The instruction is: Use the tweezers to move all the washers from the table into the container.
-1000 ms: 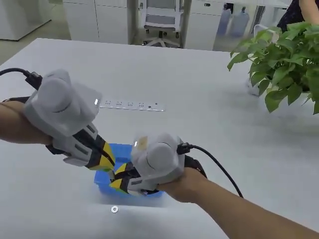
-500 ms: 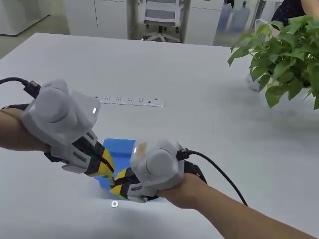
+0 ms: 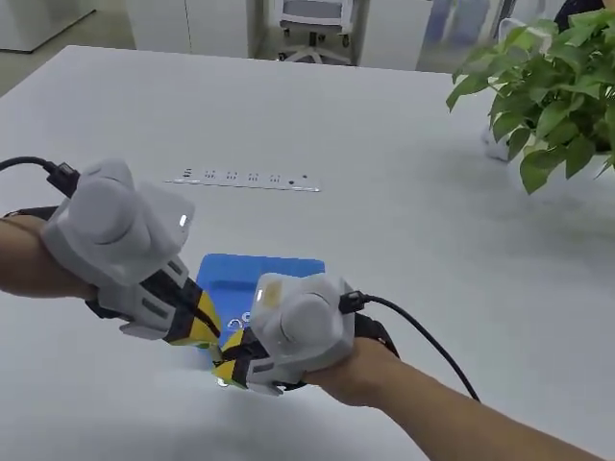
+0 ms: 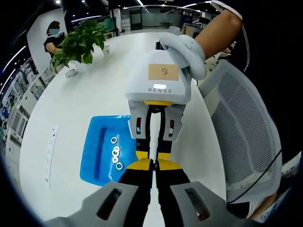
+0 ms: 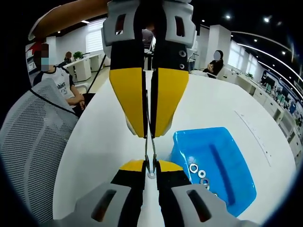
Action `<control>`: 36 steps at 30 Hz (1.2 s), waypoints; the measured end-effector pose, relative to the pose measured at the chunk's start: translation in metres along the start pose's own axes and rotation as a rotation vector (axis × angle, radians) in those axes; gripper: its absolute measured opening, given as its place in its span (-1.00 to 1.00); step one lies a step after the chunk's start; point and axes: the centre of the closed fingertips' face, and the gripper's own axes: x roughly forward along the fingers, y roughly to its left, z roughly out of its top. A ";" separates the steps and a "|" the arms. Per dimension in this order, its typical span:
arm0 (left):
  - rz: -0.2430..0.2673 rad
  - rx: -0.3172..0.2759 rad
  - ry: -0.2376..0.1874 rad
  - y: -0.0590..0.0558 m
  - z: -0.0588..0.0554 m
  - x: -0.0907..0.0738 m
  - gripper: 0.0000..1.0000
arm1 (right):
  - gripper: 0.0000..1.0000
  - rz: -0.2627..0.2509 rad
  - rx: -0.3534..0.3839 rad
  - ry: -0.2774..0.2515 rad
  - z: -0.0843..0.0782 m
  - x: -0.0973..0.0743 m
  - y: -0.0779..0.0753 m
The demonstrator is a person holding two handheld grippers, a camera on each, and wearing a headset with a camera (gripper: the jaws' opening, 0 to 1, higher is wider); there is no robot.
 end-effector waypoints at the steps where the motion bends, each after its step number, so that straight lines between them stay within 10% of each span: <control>1: -0.001 0.000 0.000 0.000 0.000 0.001 -0.89 | -0.79 0.001 -0.001 0.003 -0.001 0.001 0.000; 36: -0.020 -0.018 -0.001 0.000 -0.009 0.013 -0.89 | -0.78 0.022 -0.021 0.029 -0.012 0.012 0.002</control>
